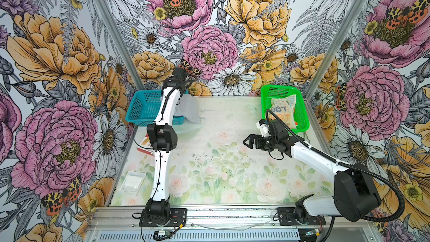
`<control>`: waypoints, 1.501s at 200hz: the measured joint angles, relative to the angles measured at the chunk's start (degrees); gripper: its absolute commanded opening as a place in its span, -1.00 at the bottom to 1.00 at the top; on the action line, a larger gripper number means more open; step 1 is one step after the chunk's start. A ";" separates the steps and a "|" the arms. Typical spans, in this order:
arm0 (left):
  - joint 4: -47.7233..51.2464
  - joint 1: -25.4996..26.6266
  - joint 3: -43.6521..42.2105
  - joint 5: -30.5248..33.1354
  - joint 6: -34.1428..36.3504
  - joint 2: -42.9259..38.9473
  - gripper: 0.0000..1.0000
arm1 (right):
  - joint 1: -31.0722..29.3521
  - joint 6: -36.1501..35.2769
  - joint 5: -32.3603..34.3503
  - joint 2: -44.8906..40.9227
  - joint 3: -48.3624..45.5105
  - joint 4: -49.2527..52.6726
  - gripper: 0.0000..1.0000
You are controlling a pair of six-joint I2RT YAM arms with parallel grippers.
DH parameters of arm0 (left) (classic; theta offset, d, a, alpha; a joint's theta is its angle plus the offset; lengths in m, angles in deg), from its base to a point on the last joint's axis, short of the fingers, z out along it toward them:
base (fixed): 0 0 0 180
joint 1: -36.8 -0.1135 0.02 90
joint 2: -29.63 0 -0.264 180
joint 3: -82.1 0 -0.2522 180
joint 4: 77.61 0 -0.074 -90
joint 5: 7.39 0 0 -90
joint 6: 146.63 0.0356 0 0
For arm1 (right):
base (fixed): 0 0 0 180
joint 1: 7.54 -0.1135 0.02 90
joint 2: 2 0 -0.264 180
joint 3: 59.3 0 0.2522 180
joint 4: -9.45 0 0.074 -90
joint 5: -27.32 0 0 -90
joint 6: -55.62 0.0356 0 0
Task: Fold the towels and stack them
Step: 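Lower the grey towel into the teal basket with the left gripper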
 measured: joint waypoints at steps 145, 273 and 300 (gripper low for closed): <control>-0.33 -0.50 1.84 7.39 1.11 5.25 -1.00 | -0.55 0.26 0.04 3.23 0.31 0.09 0.99; -1.73 -13.51 -12.26 -12.41 -7.93 3.41 -1.00 | -2.58 0.26 0.57 5.11 2.82 -0.02 0.99; -1.79 -14.45 -11.91 -15.47 -8.76 3.41 -1.00 | -2.67 0.28 0.76 6.19 3.26 0.00 0.99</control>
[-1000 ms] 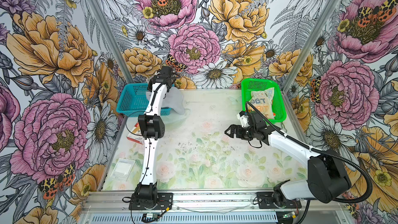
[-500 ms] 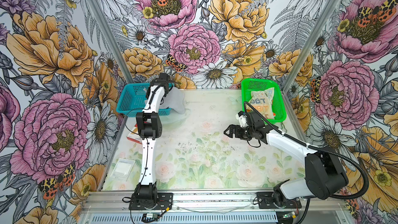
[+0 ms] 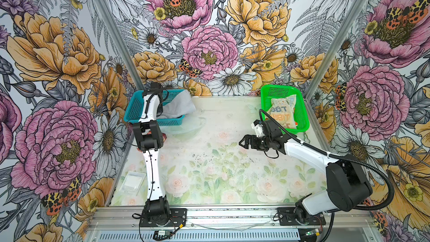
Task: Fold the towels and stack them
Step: 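Lower the grey towel into the teal basket with the left gripper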
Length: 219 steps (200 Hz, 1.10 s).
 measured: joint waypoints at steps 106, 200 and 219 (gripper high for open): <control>-1.01 -2.32 16.70 -6.82 -4.31 5.75 -1.00 | -1.62 0.07 0.37 5.81 4.52 0.07 0.98; -0.61 0.00 20.26 3.65 -8.35 10.29 -1.00 | -4.42 0.46 0.15 11.45 10.10 -0.17 0.99; -0.46 0.31 22.77 4.31 -10.82 10.45 -1.00 | -4.50 0.46 0.15 11.74 10.34 -0.15 0.99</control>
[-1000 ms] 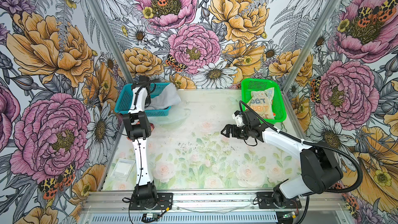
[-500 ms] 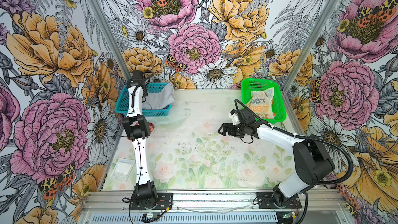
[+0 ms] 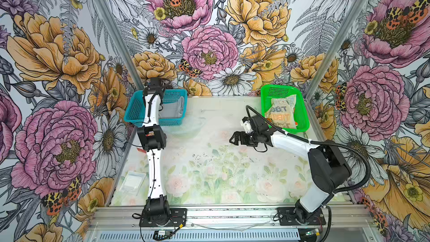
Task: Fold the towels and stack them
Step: 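Lower the grey towel into the teal basket with the left gripper, then open the left gripper to drop the towel in the teal basket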
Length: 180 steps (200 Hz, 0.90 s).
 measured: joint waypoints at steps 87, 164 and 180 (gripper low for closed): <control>-0.63 -0.94 3.93 0.92 -5.22 3.17 0.16 | -0.74 0.87 -0.02 2.01 0.74 0.00 0.99; -0.70 -0.68 6.73 2.03 -8.28 3.93 0.69 | -1.11 1.07 0.00 1.99 0.70 0.00 0.99; -0.79 -0.20 7.17 1.88 -7.78 3.93 0.71 | -1.14 1.07 0.00 1.99 0.70 0.00 0.99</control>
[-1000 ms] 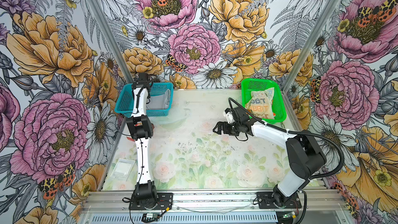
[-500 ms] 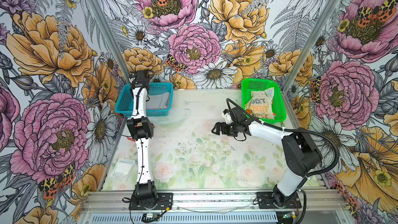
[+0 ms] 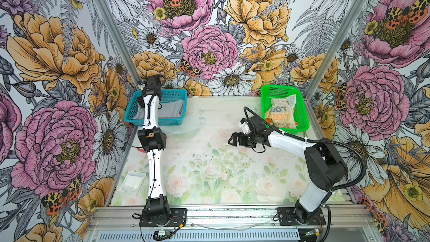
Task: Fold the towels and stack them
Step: 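Open the left gripper to drop the towel in the teal basket, then move the right gripper into the green basket while the left arm swings back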
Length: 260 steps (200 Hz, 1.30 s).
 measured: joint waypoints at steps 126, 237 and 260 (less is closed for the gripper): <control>3.96 13.79 -7.87 -19.26 2.67 -1.88 0.74 | -2.05 -0.98 3.10 -5.75 -3.50 -1.20 0.99; 4.13 17.57 -4.13 -15.91 3.23 -9.81 0.88 | 8.39 -5.86 12.90 -28.55 -13.31 -4.90 0.99; 3.74 21.05 -4.22 -15.91 4.87 -13.81 0.85 | 11.34 -6.16 11.56 -27.67 -13.70 -6.73 0.97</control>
